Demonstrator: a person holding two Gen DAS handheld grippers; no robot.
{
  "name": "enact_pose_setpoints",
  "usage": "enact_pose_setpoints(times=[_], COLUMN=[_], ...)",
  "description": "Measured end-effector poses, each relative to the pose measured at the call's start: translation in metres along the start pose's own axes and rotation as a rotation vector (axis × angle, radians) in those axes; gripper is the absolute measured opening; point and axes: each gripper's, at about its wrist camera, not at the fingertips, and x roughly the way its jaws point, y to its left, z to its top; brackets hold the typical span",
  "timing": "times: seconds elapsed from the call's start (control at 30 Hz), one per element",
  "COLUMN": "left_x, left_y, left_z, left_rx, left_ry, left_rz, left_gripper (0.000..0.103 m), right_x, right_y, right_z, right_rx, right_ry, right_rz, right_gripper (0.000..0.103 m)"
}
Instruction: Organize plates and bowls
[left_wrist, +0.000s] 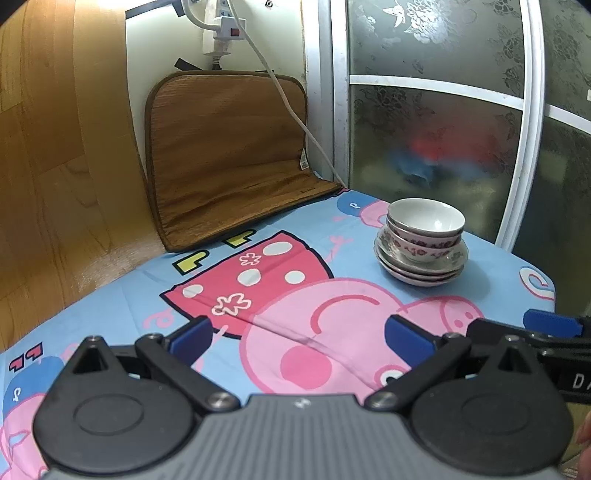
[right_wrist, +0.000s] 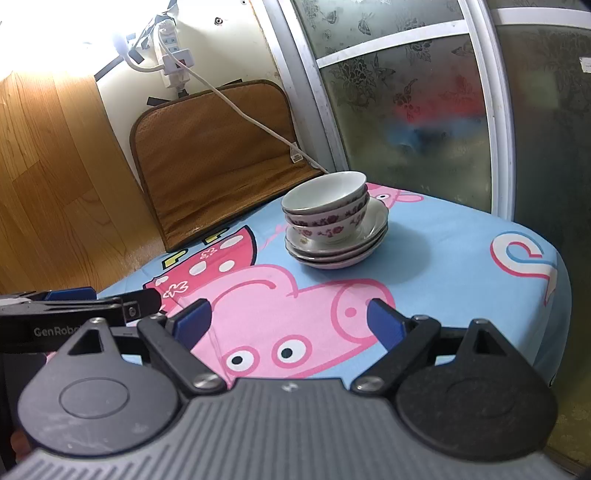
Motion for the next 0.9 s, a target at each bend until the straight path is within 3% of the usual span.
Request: enact_pose_setpoints(times=[0.9], left_x=[0.0046], left_y=[-0.0044], left_z=[-0.0018], left_rx=[0.026], left_ry=[0.033], left_rz=[-0.014], left_gripper=[0.103], right_x=[0.0002], right_y=[0.0016], right_z=[-0.0020], right_rx=[-0.003], right_ry=[0.004], right_rz=[0.002], right_gripper=[0.093])
